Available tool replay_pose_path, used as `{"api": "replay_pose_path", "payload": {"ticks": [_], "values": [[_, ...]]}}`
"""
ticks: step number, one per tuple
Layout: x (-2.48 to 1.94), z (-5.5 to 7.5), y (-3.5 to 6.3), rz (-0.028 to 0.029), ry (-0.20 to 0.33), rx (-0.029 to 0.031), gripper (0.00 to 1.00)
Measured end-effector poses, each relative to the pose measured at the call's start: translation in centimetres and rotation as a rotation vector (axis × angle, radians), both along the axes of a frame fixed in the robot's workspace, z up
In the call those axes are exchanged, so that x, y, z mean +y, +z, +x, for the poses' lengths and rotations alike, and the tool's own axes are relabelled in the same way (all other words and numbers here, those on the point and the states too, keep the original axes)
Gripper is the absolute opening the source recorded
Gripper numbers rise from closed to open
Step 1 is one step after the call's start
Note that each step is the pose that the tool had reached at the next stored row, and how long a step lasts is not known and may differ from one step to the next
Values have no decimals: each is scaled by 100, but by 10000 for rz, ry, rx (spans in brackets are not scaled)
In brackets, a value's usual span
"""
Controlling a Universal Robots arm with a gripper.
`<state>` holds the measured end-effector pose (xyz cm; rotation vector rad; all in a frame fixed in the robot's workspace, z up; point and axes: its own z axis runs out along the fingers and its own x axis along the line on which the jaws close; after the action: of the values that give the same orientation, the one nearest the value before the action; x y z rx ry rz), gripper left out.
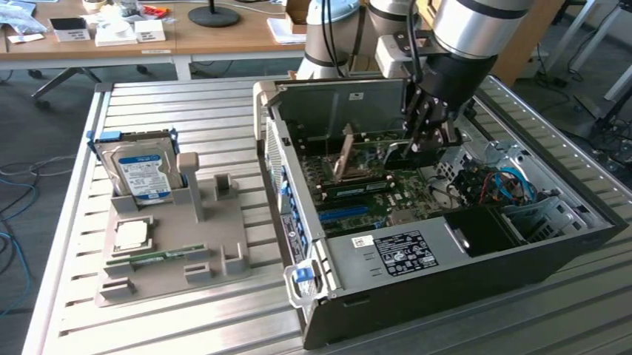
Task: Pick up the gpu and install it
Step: 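Insert the gpu into the slot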
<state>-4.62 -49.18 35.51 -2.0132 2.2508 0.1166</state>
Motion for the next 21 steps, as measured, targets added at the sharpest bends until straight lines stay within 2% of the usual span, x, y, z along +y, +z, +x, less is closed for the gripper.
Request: {"api": "replay_pose_path", "payload": {"ticks": [5, 16, 21], "values": [[0, -28, -10, 0, 4, -1, 27], [0, -68, -119, 1, 3, -1, 27], [0, -71, -129, -1, 3, 0, 27]]}}
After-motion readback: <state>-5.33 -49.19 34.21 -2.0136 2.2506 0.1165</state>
